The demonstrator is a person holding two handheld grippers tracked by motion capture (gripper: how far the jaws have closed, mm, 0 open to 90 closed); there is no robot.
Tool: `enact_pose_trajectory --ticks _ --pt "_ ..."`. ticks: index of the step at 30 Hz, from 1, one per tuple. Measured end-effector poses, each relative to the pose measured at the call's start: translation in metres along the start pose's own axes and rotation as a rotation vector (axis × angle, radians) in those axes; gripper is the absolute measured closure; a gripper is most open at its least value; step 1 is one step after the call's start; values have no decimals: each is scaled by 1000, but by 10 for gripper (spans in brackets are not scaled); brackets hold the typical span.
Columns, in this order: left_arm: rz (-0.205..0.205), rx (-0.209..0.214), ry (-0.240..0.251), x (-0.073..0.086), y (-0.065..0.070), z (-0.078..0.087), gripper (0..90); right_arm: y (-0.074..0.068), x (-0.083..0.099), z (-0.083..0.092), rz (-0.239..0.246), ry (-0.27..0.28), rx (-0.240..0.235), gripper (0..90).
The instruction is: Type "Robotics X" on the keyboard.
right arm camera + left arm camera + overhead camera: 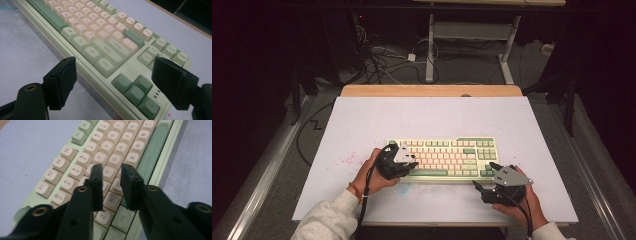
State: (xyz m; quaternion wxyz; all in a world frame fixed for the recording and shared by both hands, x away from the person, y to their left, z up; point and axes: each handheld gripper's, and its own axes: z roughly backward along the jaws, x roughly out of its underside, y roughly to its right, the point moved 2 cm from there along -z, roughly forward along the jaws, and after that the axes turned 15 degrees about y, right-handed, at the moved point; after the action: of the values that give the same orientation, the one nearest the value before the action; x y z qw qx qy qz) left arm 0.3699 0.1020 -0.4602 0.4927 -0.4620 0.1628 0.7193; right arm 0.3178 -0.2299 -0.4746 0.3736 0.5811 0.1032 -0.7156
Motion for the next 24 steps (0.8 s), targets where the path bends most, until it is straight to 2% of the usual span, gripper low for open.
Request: enact_pose_trajectory --ticks 4,9,12,17,21,24 --pt "-23 -35 50 4 0 12 497 0 0 0 1 3 2 205" --pt "-6 -72 87 8 -4 24 355 0 0 0 0 3 0 205" --pt "-5 -91 85 13 -6 29 288 0 0 0 0 2 0 205" --pt "15 -126 93 26 -7 40 219 0 0 0 -2 2 -1 205" --pt "15 -164 86 39 -9 48 202 0 0 0 -2 3 -1 205" --pt "38 -178 76 48 -11 53 199 -1 0 -1 -3 2 -1 205"
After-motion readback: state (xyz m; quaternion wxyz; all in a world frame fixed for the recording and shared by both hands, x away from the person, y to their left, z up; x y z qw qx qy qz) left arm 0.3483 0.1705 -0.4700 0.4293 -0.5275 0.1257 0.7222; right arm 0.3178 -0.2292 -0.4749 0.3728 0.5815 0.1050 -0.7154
